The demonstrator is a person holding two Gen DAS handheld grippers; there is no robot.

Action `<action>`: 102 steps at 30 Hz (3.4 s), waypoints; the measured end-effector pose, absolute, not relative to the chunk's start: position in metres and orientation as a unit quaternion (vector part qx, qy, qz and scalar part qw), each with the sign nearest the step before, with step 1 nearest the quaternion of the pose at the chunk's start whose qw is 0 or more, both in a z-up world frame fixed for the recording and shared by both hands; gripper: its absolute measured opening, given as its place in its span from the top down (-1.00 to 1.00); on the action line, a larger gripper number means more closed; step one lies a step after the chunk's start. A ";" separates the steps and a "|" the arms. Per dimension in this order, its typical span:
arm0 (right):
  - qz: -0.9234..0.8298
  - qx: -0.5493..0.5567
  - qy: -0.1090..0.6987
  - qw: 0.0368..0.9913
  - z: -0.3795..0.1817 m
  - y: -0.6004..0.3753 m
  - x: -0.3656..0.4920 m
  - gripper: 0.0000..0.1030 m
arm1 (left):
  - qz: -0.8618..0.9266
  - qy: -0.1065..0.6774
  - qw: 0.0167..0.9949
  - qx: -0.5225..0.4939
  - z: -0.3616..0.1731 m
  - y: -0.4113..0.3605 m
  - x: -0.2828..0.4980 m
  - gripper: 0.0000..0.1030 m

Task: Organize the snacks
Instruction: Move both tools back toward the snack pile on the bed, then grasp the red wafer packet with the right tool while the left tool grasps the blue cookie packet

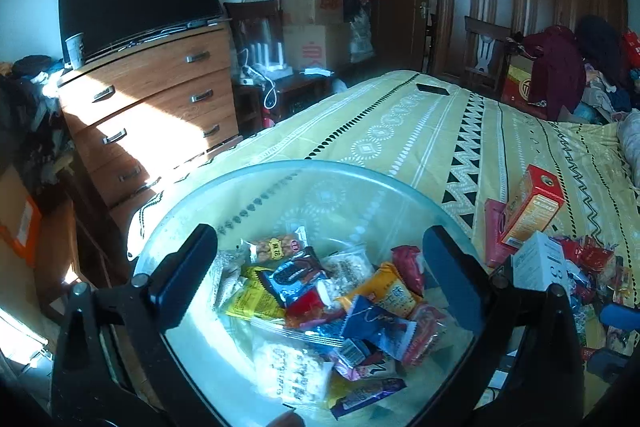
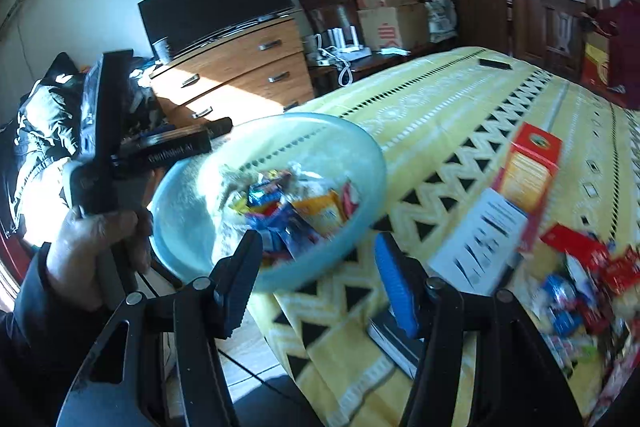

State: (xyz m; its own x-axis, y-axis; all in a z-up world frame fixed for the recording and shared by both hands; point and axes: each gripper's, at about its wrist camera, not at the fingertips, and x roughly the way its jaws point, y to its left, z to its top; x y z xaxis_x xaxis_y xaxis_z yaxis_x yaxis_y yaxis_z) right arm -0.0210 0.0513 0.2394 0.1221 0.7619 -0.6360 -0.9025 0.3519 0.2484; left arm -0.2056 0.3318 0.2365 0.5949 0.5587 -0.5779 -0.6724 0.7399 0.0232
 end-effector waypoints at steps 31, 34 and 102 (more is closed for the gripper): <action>0.350 -0.059 0.442 0.824 0.163 -0.211 0.168 -0.08 | 0.151 0.312 0.937 -0.042 0.215 0.116 -0.100 -1.00; 0.367 -0.108 0.453 0.806 0.151 -0.169 0.223 -0.08 | 0.157 0.312 0.936 -0.052 0.214 0.124 -0.100 -1.00; 0.299 0.021 0.504 0.810 0.098 -0.320 0.099 -0.50 | -0.046 0.551 0.822 -0.140 0.032 0.035 -0.011 -0.08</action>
State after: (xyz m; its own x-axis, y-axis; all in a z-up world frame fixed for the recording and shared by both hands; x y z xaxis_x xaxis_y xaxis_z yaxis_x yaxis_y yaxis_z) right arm 0.0988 -0.3197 0.0976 0.3137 0.5048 -0.8042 -0.4633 0.8207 0.3344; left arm -0.0113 0.0348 0.0322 0.3893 -0.2290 -0.8922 -0.0785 0.9568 -0.2799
